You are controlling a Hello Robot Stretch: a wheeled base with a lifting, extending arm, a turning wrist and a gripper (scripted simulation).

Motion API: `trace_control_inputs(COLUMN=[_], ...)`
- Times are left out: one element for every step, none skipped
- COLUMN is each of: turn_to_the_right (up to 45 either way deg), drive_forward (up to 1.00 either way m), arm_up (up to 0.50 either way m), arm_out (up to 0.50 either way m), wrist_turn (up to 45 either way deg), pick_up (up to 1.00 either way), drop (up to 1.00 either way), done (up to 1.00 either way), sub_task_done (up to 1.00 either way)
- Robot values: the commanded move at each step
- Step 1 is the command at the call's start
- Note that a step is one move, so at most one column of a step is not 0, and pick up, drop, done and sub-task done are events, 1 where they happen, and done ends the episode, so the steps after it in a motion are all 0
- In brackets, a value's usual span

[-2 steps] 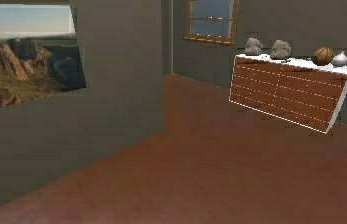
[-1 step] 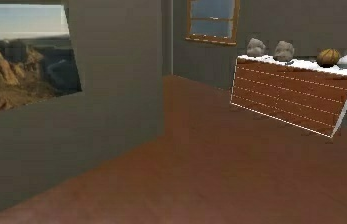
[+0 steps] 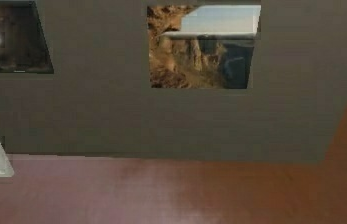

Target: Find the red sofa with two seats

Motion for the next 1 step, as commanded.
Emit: trace_control_inputs(turn_to_the_right=[-39.0], drive_forward=[0.00], arm_up=[0.00], arm_out=[0.00], wrist_turn=[0.0], pick_up=[0.00], drop=[0.00], done=[0.00], sub_task_done=[0.00])
